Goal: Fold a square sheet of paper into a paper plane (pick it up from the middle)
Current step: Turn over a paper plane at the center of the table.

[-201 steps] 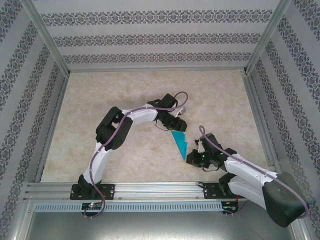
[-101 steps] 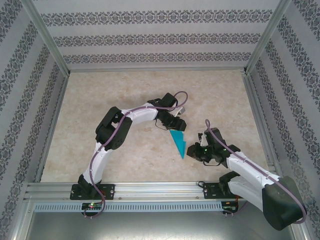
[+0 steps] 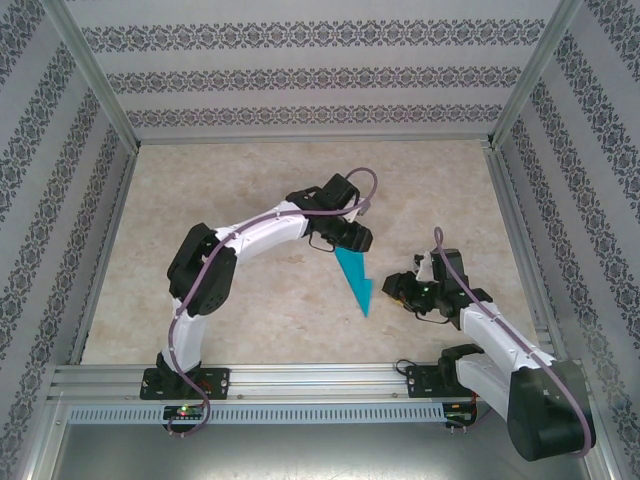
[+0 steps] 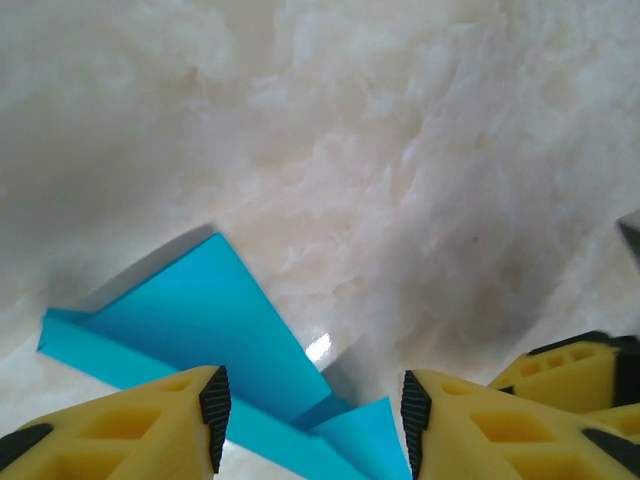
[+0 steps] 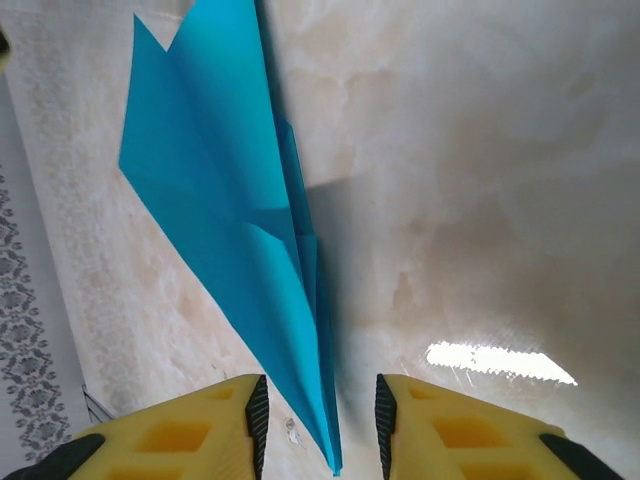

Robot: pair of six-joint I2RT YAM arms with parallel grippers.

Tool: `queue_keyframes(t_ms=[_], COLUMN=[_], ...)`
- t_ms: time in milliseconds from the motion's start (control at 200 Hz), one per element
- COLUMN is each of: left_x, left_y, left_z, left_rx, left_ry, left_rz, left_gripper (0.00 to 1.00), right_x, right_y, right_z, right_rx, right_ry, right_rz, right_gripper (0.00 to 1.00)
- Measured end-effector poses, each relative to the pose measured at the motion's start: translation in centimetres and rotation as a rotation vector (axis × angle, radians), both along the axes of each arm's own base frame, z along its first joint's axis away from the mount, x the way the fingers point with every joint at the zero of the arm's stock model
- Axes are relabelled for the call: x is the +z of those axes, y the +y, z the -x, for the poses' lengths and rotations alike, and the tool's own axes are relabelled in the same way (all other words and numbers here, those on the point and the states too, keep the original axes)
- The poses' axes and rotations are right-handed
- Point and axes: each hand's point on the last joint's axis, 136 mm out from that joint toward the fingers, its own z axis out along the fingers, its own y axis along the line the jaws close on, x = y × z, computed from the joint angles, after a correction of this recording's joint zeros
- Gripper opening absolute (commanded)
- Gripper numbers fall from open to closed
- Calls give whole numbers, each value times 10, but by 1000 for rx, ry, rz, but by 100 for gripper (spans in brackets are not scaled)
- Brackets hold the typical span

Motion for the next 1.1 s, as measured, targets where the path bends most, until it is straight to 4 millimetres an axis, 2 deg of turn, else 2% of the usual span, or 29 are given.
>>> queue_keyframes(t_ms=[140, 295, 390, 729, 919, 1099], left_x=[-10, -34, -47, -47, -58, -65], left_y=[-3, 4, 8, -2, -4, 0], left_z=[21, 51, 59, 54, 54, 57], left_rx=[33, 78, 102, 158, 162, 163], left_ry=[-37, -6, 25, 33, 47, 58], left_rz=[-101, -172, -185, -136, -138, -154], left_gripper=[54, 53, 52, 35, 28, 28], right_x=[9, 14, 15, 17, 17, 16], right_y=[-2, -4, -7, -5, -4, -3], right_z=[-11, -18, -20, -18, -16, -14], right_rx=[-8, -2, -6, 20, 29, 45], right_ry=[-23, -41, -48, -63, -57, -56], right_rz=[-21, -37, -40, -48, -51, -54], right_gripper=[39, 40, 40, 40, 40, 41])
